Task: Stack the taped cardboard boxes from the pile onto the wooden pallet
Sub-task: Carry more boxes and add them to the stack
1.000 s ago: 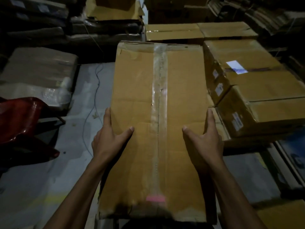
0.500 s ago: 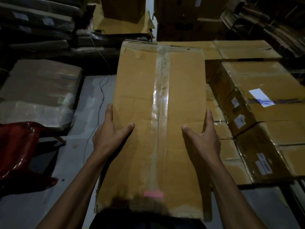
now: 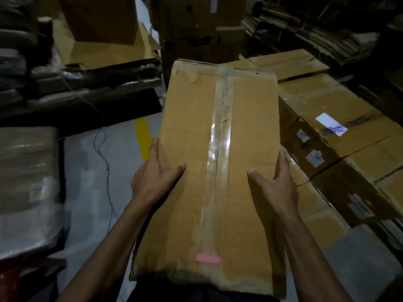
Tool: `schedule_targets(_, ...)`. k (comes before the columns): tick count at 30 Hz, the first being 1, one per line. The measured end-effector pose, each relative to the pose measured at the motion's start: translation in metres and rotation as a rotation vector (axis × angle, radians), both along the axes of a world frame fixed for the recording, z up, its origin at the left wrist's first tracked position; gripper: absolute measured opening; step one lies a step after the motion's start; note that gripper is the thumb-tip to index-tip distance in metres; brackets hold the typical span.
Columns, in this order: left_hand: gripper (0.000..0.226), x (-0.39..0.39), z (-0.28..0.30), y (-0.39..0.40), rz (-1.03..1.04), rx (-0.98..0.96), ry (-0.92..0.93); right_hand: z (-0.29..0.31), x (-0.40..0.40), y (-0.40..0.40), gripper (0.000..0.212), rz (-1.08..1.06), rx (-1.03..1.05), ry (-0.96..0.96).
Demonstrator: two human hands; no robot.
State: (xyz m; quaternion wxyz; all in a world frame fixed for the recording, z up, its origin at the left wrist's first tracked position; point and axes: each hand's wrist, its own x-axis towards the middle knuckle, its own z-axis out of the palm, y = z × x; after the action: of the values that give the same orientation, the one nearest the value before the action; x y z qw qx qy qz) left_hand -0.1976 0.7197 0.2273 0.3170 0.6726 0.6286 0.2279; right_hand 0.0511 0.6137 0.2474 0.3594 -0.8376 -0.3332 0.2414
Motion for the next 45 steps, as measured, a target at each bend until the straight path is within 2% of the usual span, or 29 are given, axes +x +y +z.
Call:
schedule_targets(4,0.1,-0.019,0.009,0.062,-0.111,-0.021,-0.038,0.008,-0.027,0.034,0.1,-0.098,0.0,-0.01)
schedule_targets(10,0.1,-0.007,0.018,0.134,-0.232,-0.011,-0.052,0.014,-0.035,0.079,0.101,-0.224,0.036,-0.002)
schedule_targets(14,0.099,0.022,0.009,0.188,-0.323,-0.024,-0.077,-0.001,-0.019,0.115,0.1,-0.33,0.028,-0.001)
schedule_targets(23,0.097,0.11,-0.007,0.313,-0.468,-0.053,-0.006,-0.021,0.035,0.21,0.098,-0.514,-0.004,0.022)
schedule_targets(34,0.092,0.193,-0.016,0.396,-0.677,-0.133,0.0,-0.023,0.068,0.258,0.095,-0.77,-0.051,0.018)
schedule_targets(39,0.089,0.216,-0.03,0.437,-0.817,-0.191,-0.002,-0.033,0.061,0.287,0.078,-0.916,-0.037,0.042)
schedule_targets(45,0.09,0.235,-0.043,0.486,-0.961,-0.212,0.033,-0.042,0.047,0.328,0.073,-1.041,-0.063,0.055)
